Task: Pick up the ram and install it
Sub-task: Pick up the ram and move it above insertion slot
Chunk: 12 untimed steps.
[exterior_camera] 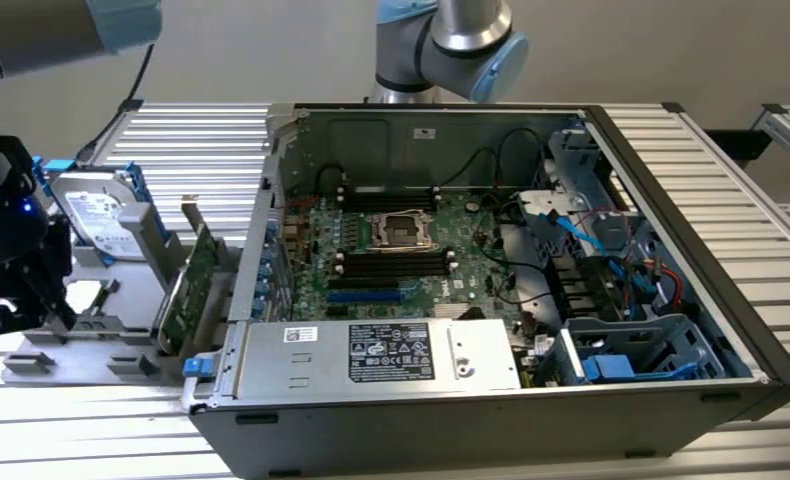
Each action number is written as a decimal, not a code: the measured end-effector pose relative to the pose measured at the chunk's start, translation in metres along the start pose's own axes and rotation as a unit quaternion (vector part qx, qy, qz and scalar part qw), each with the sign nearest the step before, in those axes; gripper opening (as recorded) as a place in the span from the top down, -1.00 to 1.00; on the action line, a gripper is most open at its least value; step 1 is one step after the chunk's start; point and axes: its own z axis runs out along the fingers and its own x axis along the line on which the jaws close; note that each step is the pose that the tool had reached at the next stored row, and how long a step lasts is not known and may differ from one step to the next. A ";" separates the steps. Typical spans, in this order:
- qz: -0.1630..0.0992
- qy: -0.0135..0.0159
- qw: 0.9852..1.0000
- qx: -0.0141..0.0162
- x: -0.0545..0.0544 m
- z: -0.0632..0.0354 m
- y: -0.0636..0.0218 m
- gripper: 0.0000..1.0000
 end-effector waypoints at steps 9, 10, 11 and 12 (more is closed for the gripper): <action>-0.002 0.000 1.000 -0.001 0.000 -0.0434 -0.0268 0.73; -0.002 0.000 1.000 -0.001 0.000 -0.0481 -0.0295 0.73; -0.002 0.000 1.000 -0.002 0.000 -0.0533 -0.0324 0.73; -0.002 0.000 1.000 -0.002 0.000 -0.0579 -0.0348 0.73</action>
